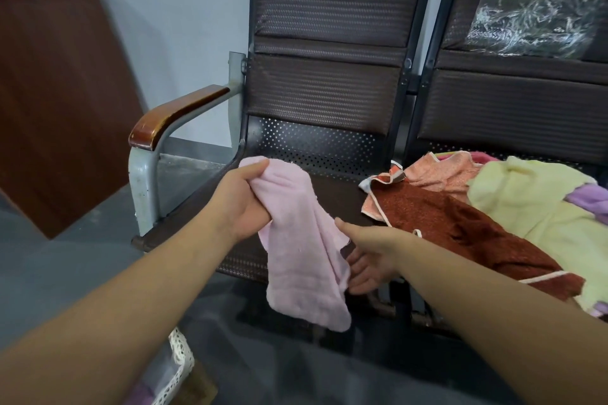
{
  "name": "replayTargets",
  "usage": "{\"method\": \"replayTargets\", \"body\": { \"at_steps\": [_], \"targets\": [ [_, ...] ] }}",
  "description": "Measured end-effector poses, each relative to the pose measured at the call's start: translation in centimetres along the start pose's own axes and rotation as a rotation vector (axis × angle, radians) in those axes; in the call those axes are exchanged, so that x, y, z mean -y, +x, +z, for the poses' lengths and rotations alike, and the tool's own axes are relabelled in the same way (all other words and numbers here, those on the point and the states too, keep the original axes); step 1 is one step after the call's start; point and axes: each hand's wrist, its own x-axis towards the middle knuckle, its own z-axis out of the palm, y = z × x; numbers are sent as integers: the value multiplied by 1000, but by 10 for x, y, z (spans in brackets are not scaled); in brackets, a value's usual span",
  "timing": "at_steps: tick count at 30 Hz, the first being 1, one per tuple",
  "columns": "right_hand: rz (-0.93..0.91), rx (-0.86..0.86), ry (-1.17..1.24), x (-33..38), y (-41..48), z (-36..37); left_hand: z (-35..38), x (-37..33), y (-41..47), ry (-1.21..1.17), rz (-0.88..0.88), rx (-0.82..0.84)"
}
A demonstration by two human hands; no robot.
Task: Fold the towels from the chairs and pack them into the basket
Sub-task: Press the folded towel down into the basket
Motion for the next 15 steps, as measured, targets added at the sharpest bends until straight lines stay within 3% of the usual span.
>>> {"method": "replayTargets", "body": {
  "at_steps": [3, 8, 12, 15],
  "targets": [
    [-130, 79, 397, 6, 12, 10, 2, 1, -1, -29, -11, 37],
    [-281, 232, 305, 13, 10, 18, -1, -1, 2, 66, -8, -8],
    [-510, 70, 439, 26, 2, 10, -15, -2, 12, 226, 32, -174],
    [-682, 80, 581, 36, -6, -3, -36, -9, 23, 220, 70, -235]
  ]
}}
